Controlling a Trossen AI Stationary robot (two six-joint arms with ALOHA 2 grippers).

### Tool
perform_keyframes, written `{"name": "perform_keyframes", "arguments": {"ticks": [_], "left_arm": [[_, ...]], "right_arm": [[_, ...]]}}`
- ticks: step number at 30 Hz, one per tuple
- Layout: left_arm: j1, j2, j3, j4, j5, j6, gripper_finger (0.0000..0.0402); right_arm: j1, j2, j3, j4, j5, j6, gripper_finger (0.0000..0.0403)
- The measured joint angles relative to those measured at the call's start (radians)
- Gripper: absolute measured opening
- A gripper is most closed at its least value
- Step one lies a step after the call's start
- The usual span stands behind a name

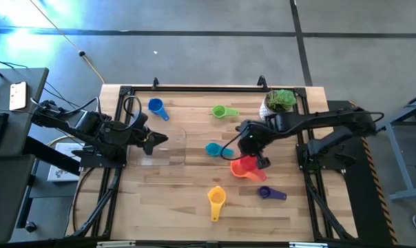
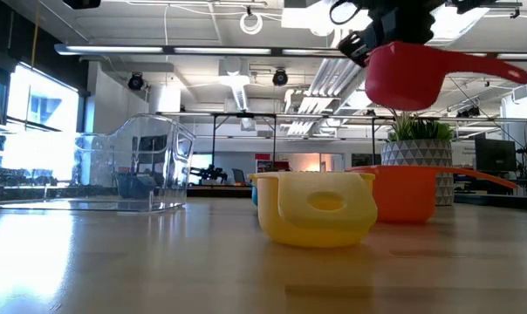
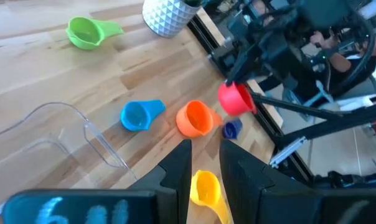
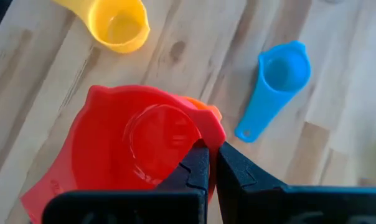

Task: Nest measuring cups in basket
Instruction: Stack the red measuring cup into the orange measuring cup

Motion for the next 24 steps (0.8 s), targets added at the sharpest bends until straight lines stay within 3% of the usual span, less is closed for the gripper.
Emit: {"name": "perform_keyframes", "arguments": {"ticks": [15,24], "left_arm": [[0.000,0.016,0.000,-0.001,-0.009,-0.005,0.0074],[0.000,0.015,0.000,0.000,-0.008,0.009,0.0074]], "right_arm": [[-0.006,0.213,0.000,0.052,0.021,-0.075,0.0000],[-0.006,0.240,0.000,0.067,0.061,-0.092,0.0004]]}}
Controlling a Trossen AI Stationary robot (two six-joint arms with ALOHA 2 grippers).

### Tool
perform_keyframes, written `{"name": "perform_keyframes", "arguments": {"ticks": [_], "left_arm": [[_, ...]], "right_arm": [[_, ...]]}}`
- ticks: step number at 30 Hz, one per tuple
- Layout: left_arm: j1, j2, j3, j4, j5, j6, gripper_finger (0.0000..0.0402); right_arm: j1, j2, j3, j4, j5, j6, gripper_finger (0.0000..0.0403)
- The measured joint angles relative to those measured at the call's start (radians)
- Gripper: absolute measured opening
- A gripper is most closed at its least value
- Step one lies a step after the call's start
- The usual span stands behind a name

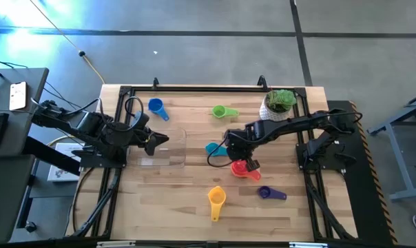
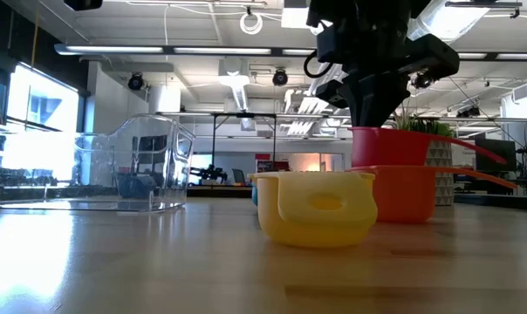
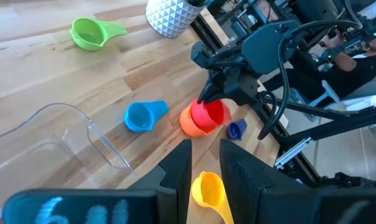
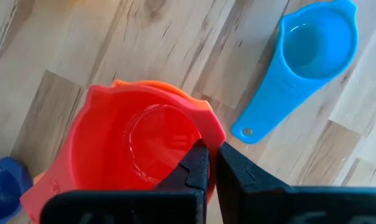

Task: Nest measuring cups in basket
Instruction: Stack the red measuring cup into the orange measuring cup, then stack the blue measuring cup into the red stacked measuring cups

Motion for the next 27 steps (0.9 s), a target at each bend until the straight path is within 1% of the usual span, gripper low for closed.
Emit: {"name": "perform_keyframes", "arguments": {"ticks": [20,24,27], "left_arm": [[0.000,0.000,0.000,0.000,0.021,0.013,0.0074],[0.000,0.000,0.000,0.000,0.021,0.013,0.0074],[0.000,0.000,0.000,0.000,0.020,0.013,0.0074]], "right_arm": [[0.016,0.000,0.000,0.005,0.004,-0.002,0.0062],[0.016,0.000,0.007,0.011,0.005,0.053,0.0064],[0.016,0.000,0.042,-0.005,0.009,0.100,0.0064]]}}
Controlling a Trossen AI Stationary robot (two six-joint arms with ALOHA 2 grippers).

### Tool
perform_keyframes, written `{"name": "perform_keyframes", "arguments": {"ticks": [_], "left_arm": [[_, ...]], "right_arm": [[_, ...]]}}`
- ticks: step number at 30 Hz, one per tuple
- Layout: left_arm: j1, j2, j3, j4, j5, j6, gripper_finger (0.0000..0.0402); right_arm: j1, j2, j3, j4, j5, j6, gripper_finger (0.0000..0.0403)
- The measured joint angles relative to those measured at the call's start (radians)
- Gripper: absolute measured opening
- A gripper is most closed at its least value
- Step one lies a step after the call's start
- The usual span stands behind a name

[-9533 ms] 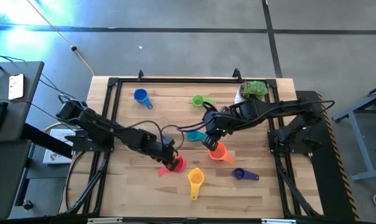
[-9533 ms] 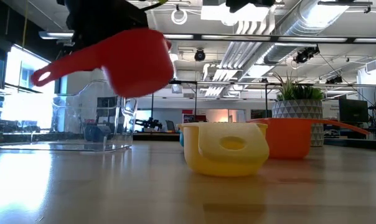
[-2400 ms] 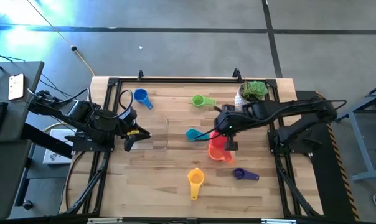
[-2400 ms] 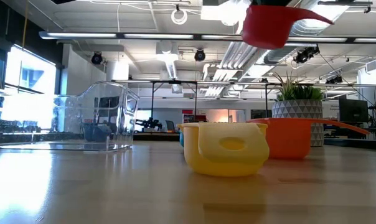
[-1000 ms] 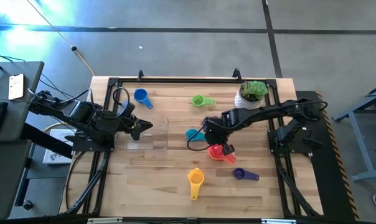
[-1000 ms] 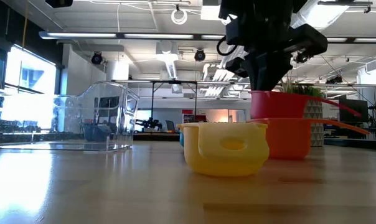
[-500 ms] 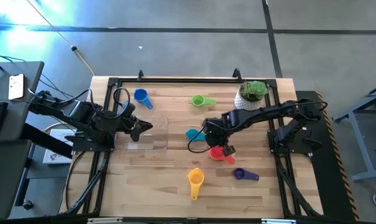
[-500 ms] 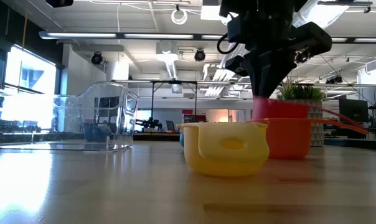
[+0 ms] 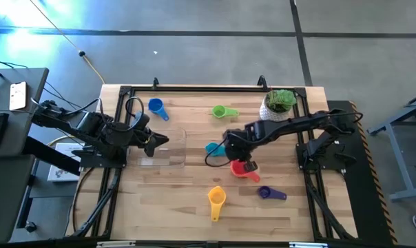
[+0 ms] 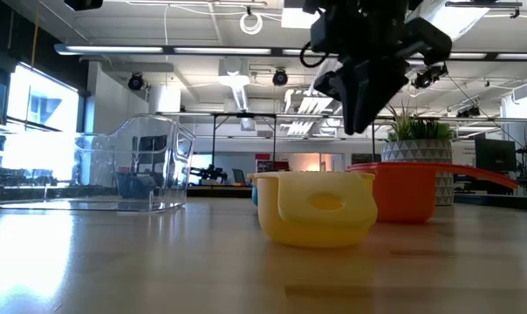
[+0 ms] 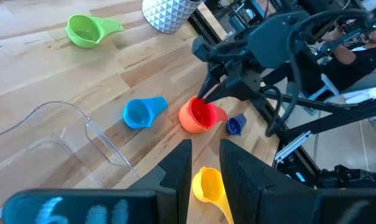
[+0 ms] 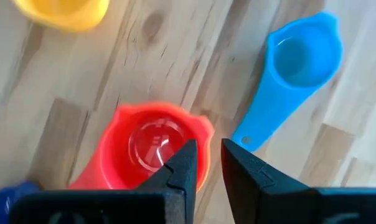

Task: Nest measuring cups in basket
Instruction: Stack the blue measuring cup into the red stacked measuring cups

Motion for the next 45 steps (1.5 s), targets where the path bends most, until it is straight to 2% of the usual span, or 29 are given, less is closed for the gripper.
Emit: {"name": "perform_keyframes", "arguments": {"ticks": [9,13,21,27,31,36,45], "left_arm": [[0.064,0.000,0.000,-0.001,-0.132,0.063,0.0074],[0.130,0.000,0.000,-0.013,-0.145,0.118,0.0078],[0.320,0.000,0.000,-0.053,-0.147,0.129,0.0131],[0.493,0.000,0.000,-0.053,-0.186,0.139,0.0162],[0.629,0.000,0.000,-0.054,-0.132,0.196,0.0160],[0.811,0.022,0.000,-0.063,-0.045,0.276,0.0151],[1.111,0.174,0.000,-0.081,0.180,0.493,0.0149]], "right_arm": [[-0.001,0.000,0.132,-0.015,0.148,0.153,0.0064],[0.000,0.000,0.208,-0.040,0.205,0.185,0.0064],[0.000,0.000,0.396,-0.120,0.213,0.234,0.0065],[-0.001,0.000,0.520,-0.179,0.289,0.259,0.0065],[-0.001,-0.001,0.570,-0.186,0.336,0.259,0.0064],[-0.007,-0.001,0.599,-0.185,0.339,0.259,0.0064],[-0.055,-0.001,0.599,-0.185,0.337,0.339,0.0064]]}}
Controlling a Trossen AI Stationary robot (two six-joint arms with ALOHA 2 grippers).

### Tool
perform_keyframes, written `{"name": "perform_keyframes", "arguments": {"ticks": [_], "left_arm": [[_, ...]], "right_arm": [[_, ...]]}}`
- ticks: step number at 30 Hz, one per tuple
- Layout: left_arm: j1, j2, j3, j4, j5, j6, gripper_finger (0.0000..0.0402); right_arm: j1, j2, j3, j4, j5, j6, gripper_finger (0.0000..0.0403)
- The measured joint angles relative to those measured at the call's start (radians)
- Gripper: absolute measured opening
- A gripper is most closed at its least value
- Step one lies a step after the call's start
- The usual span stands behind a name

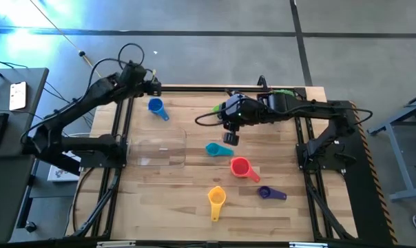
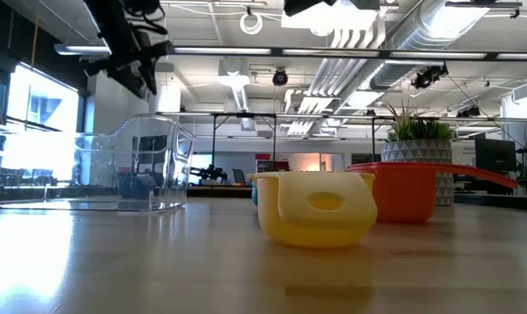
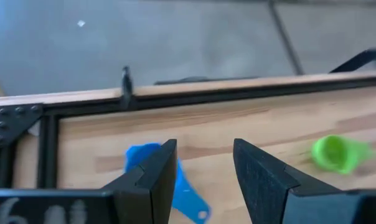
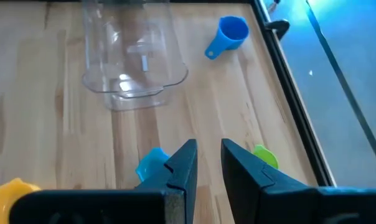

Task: Nest measuring cups in basket
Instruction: Stack the blue measuring cup into the red stacked measuring cups

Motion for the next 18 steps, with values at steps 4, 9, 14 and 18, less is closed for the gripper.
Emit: {"name": "perform_keyframes", "arguments": {"ticks": [4,9,14,18], "left_arm": [[0.080,0.084,0.000,0.000,0.043,0.049,0.0149],[0.144,0.183,0.000,0.000,0.090,0.101,0.0150],[0.180,0.274,0.000,0.000,0.129,0.121,0.0145],[0.194,0.339,0.000,0.000,0.131,0.129,0.0140]], "right_arm": [[-0.024,0.000,0.000,0.000,-0.001,0.038,0.0064],[-0.041,0.000,0.000,0.000,-0.002,0.078,0.0064],[-0.050,0.000,0.000,0.000,-0.003,0.096,0.0064],[-0.051,0.000,0.000,0.000,-0.003,0.096,0.0064]]}}
